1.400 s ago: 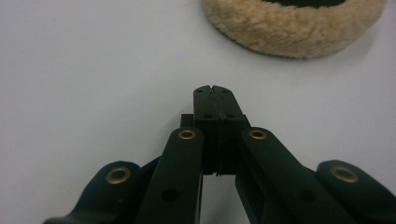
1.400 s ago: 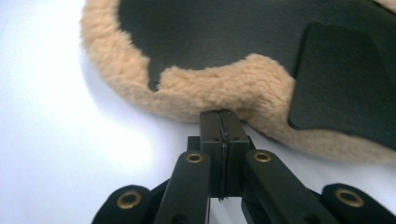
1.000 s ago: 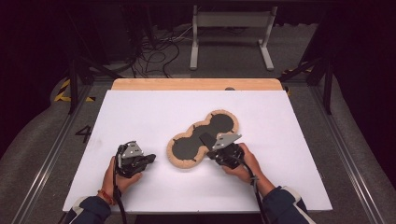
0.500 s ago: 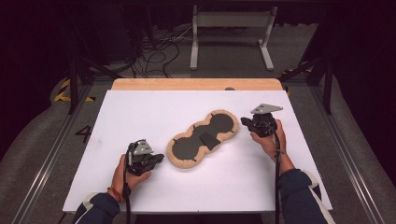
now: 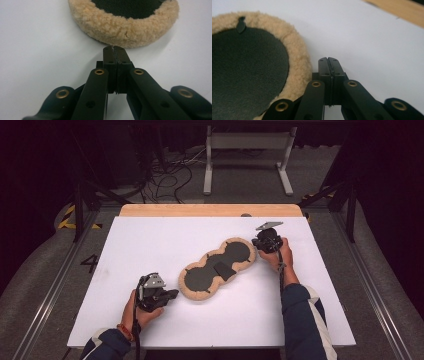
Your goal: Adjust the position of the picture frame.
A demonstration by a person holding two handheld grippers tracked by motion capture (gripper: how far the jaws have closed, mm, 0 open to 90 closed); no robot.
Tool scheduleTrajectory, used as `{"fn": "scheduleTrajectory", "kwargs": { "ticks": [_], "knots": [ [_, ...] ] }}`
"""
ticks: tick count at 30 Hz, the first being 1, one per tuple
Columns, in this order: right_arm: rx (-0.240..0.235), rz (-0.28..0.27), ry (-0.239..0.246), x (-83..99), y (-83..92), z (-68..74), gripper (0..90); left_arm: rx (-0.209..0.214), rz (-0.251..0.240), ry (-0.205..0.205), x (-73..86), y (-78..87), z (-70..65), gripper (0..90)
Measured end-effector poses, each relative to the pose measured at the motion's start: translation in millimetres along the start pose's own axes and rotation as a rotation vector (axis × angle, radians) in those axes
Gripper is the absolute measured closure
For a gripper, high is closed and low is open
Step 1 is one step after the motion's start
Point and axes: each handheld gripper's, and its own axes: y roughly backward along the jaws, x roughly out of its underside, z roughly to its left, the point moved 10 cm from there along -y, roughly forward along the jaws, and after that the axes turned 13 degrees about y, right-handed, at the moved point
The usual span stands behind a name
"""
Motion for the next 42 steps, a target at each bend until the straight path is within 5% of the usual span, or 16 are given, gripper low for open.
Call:
{"fn": "scheduleTrajectory", "kwargs": {
  "ticks": [8,14,25,42],
  "knots": [
    [-0.066,0.0,0.03,0.0,-6.1,5.3,90.0,-0.011,-0.017,0.016,-2.5,-2.7,1.6,86.8],
    [-0.105,0.016,0.146,-2.7,-3.3,17.1,90.0,-0.032,-0.018,0.007,0.6,2.5,6.8,85.1],
    [-0.209,-0.029,0.209,6.9,10.8,35.7,90.0,-0.049,-0.015,0.038,3.3,12.5,25.2,85.6],
    [-0.254,-0.055,0.206,35.9,45.1,60.1,90.0,-0.038,-0.018,0.028,-0.1,14.0,40.0,89.7]
  ]
}}
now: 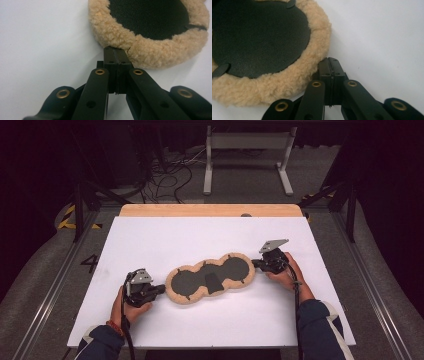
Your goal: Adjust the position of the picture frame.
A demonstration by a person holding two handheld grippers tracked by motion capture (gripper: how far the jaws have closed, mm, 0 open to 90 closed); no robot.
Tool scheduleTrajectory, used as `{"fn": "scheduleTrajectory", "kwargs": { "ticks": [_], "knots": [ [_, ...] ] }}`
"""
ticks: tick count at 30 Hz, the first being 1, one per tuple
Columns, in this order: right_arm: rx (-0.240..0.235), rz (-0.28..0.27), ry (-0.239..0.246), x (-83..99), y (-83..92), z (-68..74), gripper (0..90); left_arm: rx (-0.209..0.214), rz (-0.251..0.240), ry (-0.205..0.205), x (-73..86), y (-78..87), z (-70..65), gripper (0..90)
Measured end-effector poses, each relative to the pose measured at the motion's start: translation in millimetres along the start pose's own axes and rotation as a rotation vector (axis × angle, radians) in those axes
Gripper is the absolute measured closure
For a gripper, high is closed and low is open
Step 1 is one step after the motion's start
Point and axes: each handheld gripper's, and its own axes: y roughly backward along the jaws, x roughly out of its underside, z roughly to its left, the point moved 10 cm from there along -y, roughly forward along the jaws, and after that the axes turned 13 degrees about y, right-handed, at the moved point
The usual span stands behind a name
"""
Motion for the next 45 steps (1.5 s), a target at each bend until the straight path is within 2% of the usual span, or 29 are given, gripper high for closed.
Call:
{"fn": "scheduleTrajectory", "kwargs": {
  "ticks": [1,3,4,9,13,17,18,19,20,22,24,26,28,35,42,44,45],
  "knots": [
    [-0.001,0.004,0.008,1.9,2.5,2.6,90.0,-0.005,0.005,-0.02,-1.3,-0.5,1.7,89.7],
    [0.0,0.003,-0.001,6.1,7.4,7.7,90.0,-0.013,0.003,-0.021,-3.1,-2.2,0.9,89.7],
    [-0.001,0.002,-0.006,8.0,9.6,9.8,90.0,-0.017,0.007,-0.036,-4.0,-2.7,1.4,89.7],
    [0.003,-0.015,-0.025,14.8,17.2,18.1,90.0,-0.019,0.017,-0.039,-7.2,-5.1,1.3,89.8],
    [0.002,-0.021,-0.041,21.6,25.1,24.9,90.0,-0.035,0.033,-0.063,-12.5,-9.5,0.9,90.0],
    [0.0,-0.015,-0.059,26.3,30.5,28.6,90.0,-0.037,0.033,-0.056,-16.8,-13.5,0.8,90.0],
    [0.005,-0.014,-0.052,27.4,31.7,29.3,90.0,-0.038,0.033,-0.063,-19.0,-14.9,2.0,90.0],
    [0.011,-0.01,-0.049,29.1,33.8,31.1,90.0,-0.033,0.029,-0.051,-20.1,-16.7,1.0,90.0],
    [0.022,-0.002,-0.061,32.0,36.9,32.6,90.0,-0.029,0.029,-0.059,-22.9,-19.5,0.5,90.0],
    [0.032,0.0,-0.069,33.2,38.1,33.1,90.0,-0.028,0.025,-0.054,-24.3,-21.3,-0.4,90.0],
    [0.047,-0.003,-0.108,35.8,40.4,33.3,90.0,-0.028,0.025,-0.067,-26.3,-23.3,-0.5,90.0],
    [0.058,-0.001,-0.112,38.0,42.5,34.1,90.0,-0.03,0.028,-0.081,-27.9,-25.2,-2.3,90.0],
    [0.074,-0.014,-0.141,40.3,44.3,34.3,90.0,-0.025,0.021,-0.08,-28.7,-26.3,-2.5,90.0],
    [0.096,-0.023,-0.164,41.0,44.5,35.2,90.0,-0.008,0.015,-0.072,-28.7,-26.8,-2.4,90.0],
    [0.11,-0.023,-0.169,41.8,45.4,36.3,90.0,-0.012,0.017,-0.077,-30.6,-27.8,-1.3,89.9],
    [0.111,-0.024,-0.177,42.3,45.8,36.3,90.0,-0.009,0.019,-0.066,-30.6,-28.5,-2.6,89.9],
    [0.111,-0.025,-0.185,42.4,46.0,36.7,90.0,-0.01,0.019,-0.075,-31.3,-28.7,-1.7,89.9]
  ]
}}
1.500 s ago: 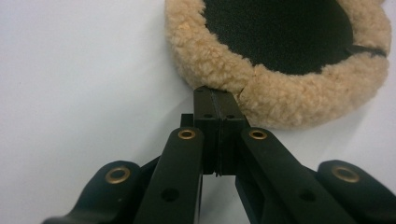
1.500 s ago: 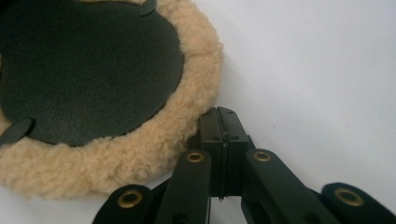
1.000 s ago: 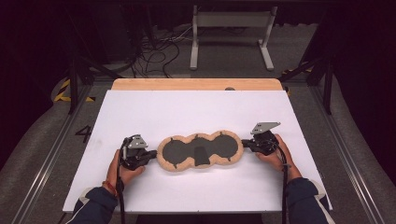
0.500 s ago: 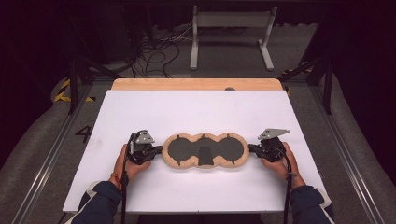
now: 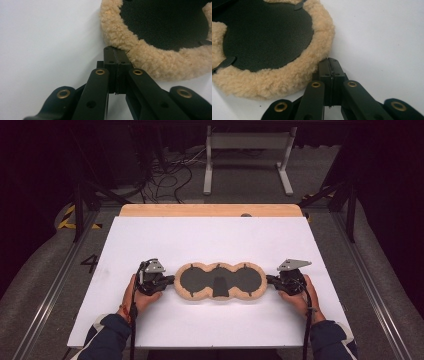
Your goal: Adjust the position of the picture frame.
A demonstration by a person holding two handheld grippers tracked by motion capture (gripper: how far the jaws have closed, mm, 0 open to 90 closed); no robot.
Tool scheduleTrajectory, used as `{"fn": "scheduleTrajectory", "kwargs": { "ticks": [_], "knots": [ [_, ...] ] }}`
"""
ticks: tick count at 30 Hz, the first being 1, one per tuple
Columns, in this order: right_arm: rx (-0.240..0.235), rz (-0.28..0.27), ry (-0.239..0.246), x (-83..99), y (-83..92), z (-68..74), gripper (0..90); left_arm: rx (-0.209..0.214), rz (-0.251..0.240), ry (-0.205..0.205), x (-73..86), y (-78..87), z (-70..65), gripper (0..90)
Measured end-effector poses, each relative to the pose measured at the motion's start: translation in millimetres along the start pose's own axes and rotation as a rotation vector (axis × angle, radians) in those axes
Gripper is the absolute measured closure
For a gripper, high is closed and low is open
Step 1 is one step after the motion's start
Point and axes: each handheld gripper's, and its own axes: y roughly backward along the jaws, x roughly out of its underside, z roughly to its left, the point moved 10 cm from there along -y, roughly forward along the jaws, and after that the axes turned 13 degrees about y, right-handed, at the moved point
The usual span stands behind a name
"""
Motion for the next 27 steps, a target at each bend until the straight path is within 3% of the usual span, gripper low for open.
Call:
{"fn": "scheduleTrajectory", "kwargs": {
  "ticks": [14,19,27],
  "knots": [
    [0.016,-0.004,-0.012,1.4,1.2,0.8,89.3,-0.001,-0.009,-0.001,-0.1,-0.6,-0.6,89.7],
    [0.047,0.006,-0.009,2.7,3.0,-2.0,77.9,-0.011,-0.011,-0.014,-0.3,0.1,1.3,87.8],
    [0.058,0.006,-0.017,2.7,8.6,-4.9,69.6,-0.022,-0.015,-0.019,1.3,6.4,3.1,79.3]
  ]
}}
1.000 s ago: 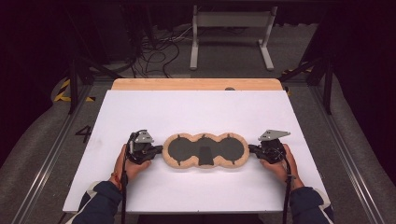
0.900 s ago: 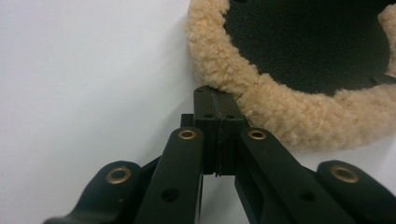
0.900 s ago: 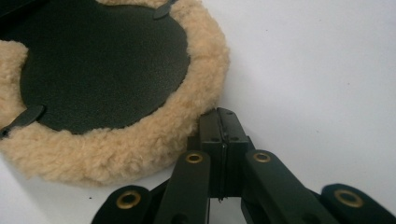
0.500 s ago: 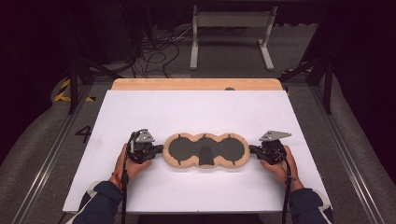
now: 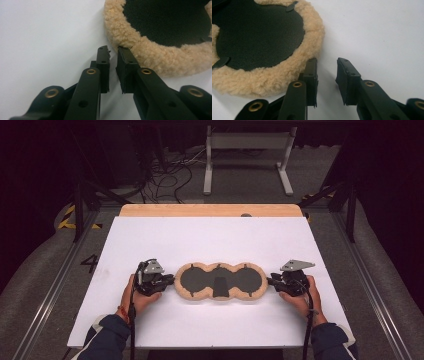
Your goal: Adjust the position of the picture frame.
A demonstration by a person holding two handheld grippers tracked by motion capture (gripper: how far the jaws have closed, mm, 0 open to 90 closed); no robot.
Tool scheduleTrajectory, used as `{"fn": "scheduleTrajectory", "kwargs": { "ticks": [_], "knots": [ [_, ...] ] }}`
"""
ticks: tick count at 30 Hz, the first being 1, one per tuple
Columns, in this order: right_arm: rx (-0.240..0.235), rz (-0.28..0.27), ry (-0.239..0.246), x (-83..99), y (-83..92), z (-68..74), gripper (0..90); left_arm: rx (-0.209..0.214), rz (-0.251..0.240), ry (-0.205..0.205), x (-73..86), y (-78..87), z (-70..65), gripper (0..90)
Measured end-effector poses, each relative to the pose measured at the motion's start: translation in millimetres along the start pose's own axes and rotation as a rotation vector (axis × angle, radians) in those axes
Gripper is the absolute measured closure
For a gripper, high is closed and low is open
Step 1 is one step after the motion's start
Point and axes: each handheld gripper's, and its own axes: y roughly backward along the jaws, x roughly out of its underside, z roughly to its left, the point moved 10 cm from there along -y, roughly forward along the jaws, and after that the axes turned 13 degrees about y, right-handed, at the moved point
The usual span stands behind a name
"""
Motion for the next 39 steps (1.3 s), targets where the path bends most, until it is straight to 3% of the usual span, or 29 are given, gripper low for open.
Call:
{"fn": "scheduleTrajectory", "kwargs": {
  "ticks": [9,18,24,26,34,39],
  "knots": [
    [-0.007,-0.053,-0.013,-9.2,15.1,5.2,62.6,-0.002,-0.041,-0.017,0.1,14.1,-3.6,69.2],
    [-0.039,-0.103,-0.015,-16.6,29.1,17.5,58.1,-0.02,-0.06,-0.028,4.3,24.7,-2.5,48.8],
    [-0.107,-0.167,-0.03,-26.0,37.8,30.5,50.5,-0.027,-0.089,-0.031,6.8,33.5,-3.8,39.7],
    [-0.113,-0.162,-0.017,-27.0,39.1,35.6,50.5,-0.037,-0.085,-0.029,10.0,36.5,-3.7,35.2],
    [-0.153,-0.171,0.021,-33.0,39.7,54.4,49.5,0.003,-0.108,-0.03,25.0,53.4,-11.6,32.0],
    [-0.186,-0.168,0.03,-36.5,36.0,67.5,49.6,-0.005,-0.108,-0.027,33.9,58.5,-12.1,26.8]
  ]
}}
